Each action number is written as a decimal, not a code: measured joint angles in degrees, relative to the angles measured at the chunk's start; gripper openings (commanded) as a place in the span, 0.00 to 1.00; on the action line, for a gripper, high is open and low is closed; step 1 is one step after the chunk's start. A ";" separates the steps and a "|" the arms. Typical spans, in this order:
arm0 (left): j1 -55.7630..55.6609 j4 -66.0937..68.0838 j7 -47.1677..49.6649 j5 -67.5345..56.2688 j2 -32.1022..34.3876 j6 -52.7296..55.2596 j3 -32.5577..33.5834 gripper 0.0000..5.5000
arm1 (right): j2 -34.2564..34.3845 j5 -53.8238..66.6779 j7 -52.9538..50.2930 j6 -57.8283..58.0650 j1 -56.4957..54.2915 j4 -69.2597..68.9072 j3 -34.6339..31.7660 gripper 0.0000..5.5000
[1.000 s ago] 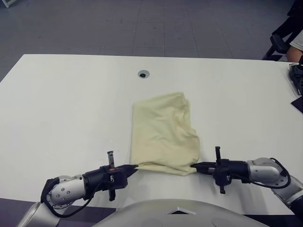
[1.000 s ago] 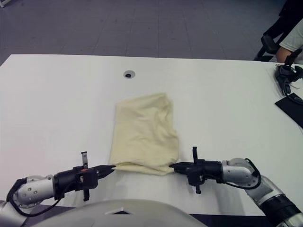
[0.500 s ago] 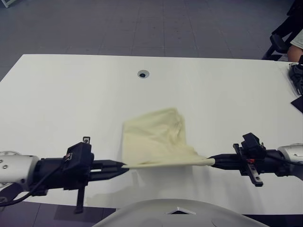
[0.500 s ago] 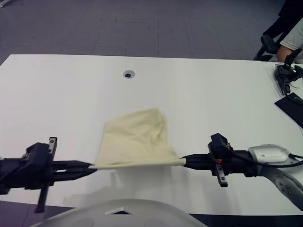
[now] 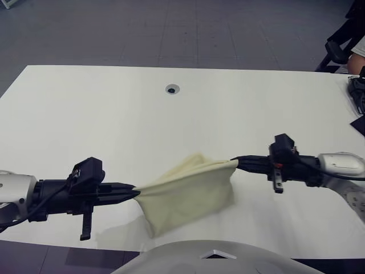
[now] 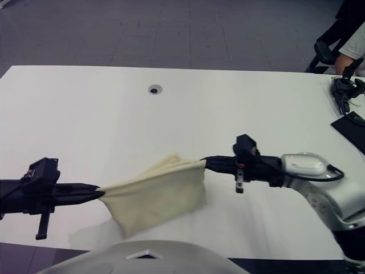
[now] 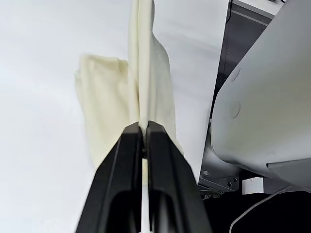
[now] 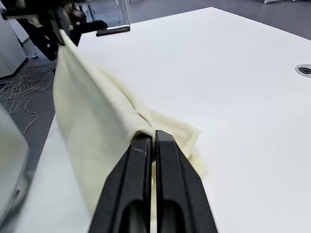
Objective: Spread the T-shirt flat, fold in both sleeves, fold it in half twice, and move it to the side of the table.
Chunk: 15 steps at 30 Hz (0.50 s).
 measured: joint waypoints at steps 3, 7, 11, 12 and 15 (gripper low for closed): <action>2.82 -0.98 -0.96 2.57 -1.23 -0.02 -0.48 0.00 | 4.90 -7.95 -1.08 -1.49 -2.70 3.55 4.82 0.01; 1.50 1.40 2.17 10.02 -2.68 -2.93 -6.21 0.00 | 9.01 -12.78 -1.99 -2.31 -3.90 7.10 6.41 0.01; -1.67 4.93 6.49 16.54 -4.67 -5.38 -12.69 0.00 | 13.48 -13.72 -3.61 -1.33 -5.50 8.71 6.46 0.10; -2.21 5.81 6.91 17.86 -4.76 -5.49 -13.94 0.00 | 14.24 -14.17 -4.55 -0.93 -5.61 9.00 6.21 0.13; -2.57 6.40 6.96 19.01 -5.06 -5.78 -16.21 0.08 | 17.20 -14.55 -7.65 0.64 -5.74 9.51 4.62 0.23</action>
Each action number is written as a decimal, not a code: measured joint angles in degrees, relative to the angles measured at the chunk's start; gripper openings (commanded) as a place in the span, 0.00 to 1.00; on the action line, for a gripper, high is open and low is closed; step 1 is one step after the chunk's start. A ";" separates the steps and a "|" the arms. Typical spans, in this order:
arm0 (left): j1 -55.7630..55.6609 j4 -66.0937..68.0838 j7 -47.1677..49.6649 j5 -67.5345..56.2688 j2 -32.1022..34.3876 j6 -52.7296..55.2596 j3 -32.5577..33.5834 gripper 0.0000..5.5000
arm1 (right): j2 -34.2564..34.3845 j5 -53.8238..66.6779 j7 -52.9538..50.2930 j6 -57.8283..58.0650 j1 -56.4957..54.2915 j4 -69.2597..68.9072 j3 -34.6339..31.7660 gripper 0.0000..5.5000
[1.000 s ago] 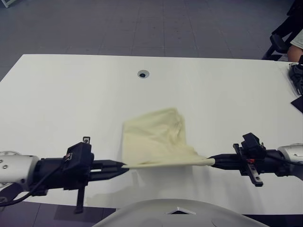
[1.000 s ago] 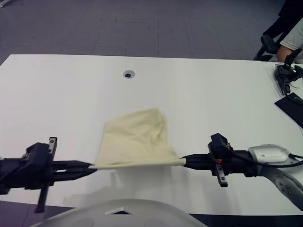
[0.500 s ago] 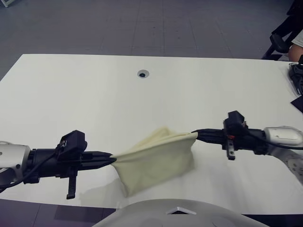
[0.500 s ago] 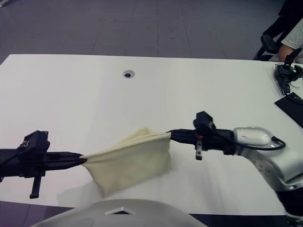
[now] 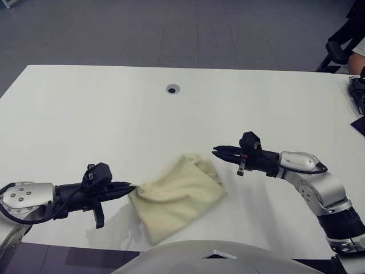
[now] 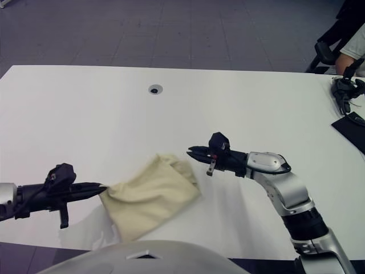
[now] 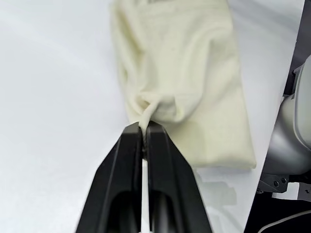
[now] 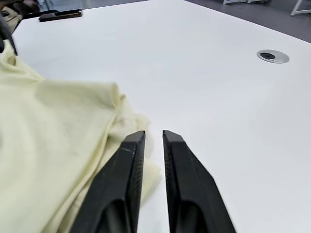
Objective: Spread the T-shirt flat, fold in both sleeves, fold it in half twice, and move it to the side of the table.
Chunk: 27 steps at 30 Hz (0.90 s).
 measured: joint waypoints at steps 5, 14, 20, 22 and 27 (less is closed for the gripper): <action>-1.15 2.31 6.98 4.89 -3.15 0.48 -1.80 0.23 | 1.46 -1.25 -1.15 1.28 -1.17 0.91 -0.92 0.37; -3.96 5.12 14.70 9.40 -6.65 3.16 -2.08 0.50 | 2.47 -1.91 4.95 0.56 -2.79 -0.63 0.61 0.62; -19.43 9.87 24.73 9.28 -13.58 4.16 -0.75 0.68 | 4.39 -11.36 11.40 -7.87 -6.99 2.69 10.67 0.80; -21.85 9.97 26.24 9.21 -15.80 4.98 -1.86 0.74 | 5.27 -14.93 13.14 -11.59 -8.23 5.95 13.57 0.86; -25.21 10.11 28.60 8.75 -19.72 6.29 -4.15 0.90 | 6.77 -22.92 15.68 -20.84 -9.24 11.74 19.48 0.98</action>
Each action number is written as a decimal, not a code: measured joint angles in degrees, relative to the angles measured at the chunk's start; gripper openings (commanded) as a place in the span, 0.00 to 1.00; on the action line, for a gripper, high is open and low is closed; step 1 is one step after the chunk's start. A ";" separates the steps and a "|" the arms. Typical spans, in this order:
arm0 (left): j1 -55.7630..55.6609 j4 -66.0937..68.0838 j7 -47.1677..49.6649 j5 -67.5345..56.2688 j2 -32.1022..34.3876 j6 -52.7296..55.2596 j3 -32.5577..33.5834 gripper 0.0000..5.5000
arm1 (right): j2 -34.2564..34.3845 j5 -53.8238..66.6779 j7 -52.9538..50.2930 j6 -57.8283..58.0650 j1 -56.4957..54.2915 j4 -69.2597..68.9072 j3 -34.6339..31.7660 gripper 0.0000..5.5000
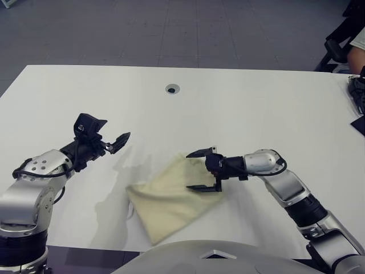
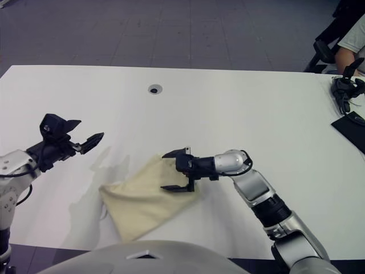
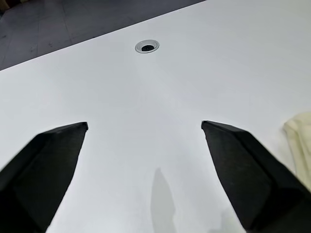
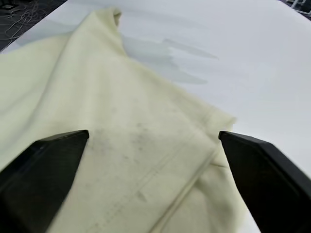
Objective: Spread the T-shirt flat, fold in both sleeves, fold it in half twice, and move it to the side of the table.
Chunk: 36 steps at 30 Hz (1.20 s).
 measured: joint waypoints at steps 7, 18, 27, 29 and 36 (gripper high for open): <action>-2.26 -0.66 1.62 -0.53 -2.73 1.50 -2.15 0.98 | 0.43 -10.93 -7.04 -14.20 -3.34 5.26 2.97 0.98; 1.68 -4.75 5.31 -0.63 -5.00 2.06 -1.37 0.98 | -8.44 0.44 -25.63 4.39 18.45 1.23 -27.20 0.98; 3.63 -6.94 7.65 -0.65 -7.15 2.05 -1.46 0.98 | 10.56 5.83 -52.71 28.42 29.60 -12.40 -48.05 0.98; 3.64 -6.96 7.95 -0.64 -7.19 2.05 -1.46 0.98 | 14.75 6.04 -57.50 31.51 31.35 -15.97 -50.81 0.98; 3.65 -7.13 8.22 -0.61 -7.33 2.13 -2.24 0.98 | 20.88 5.38 -63.82 36.20 39.60 -26.84 -51.36 0.98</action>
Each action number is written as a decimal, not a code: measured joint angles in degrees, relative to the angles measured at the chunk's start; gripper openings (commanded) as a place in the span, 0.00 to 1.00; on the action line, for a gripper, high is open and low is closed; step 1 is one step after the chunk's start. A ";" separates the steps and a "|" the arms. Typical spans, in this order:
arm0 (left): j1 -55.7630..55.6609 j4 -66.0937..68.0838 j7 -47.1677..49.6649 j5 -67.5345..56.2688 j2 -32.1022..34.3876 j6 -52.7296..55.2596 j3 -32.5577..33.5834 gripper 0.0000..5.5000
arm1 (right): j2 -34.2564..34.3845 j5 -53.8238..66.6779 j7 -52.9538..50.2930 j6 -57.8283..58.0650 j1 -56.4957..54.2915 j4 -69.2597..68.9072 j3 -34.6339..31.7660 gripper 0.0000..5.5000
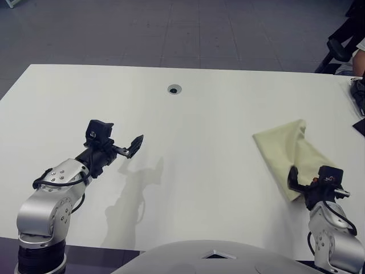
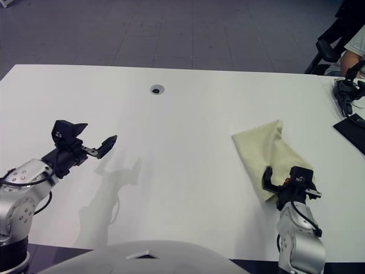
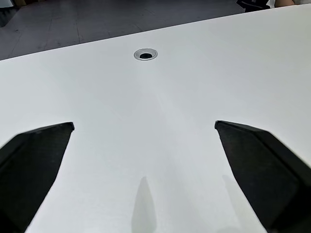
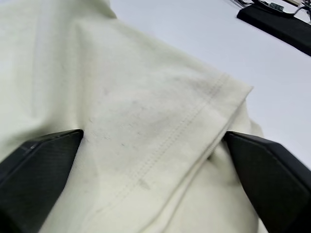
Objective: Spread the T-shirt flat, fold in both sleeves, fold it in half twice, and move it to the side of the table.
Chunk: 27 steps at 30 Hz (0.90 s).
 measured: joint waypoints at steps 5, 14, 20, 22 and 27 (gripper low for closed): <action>-0.84 -0.28 0.37 -0.06 -0.10 0.04 -0.43 0.98 | -0.54 -1.22 -0.61 1.59 -2.24 -0.88 -0.12 0.98; -2.00 -1.94 3.08 -1.08 -3.49 0.06 1.23 0.98 | -6.30 -2.07 1.61 1.08 -19.84 -6.36 3.41 0.98; -11.10 -2.34 12.67 -0.67 -11.91 -2.87 2.76 0.98 | -3.75 -5.97 2.86 -14.36 -28.77 2.34 11.50 0.98; -12.91 -1.82 15.67 1.74 -14.00 -5.04 2.13 0.98 | -2.21 -6.46 3.46 -19.38 -30.81 6.65 14.12 0.98; -15.14 0.82 21.39 9.47 -18.58 -10.43 -3.53 0.98 | 1.27 -10.02 2.48 -32.73 -36.43 20.01 17.35 0.98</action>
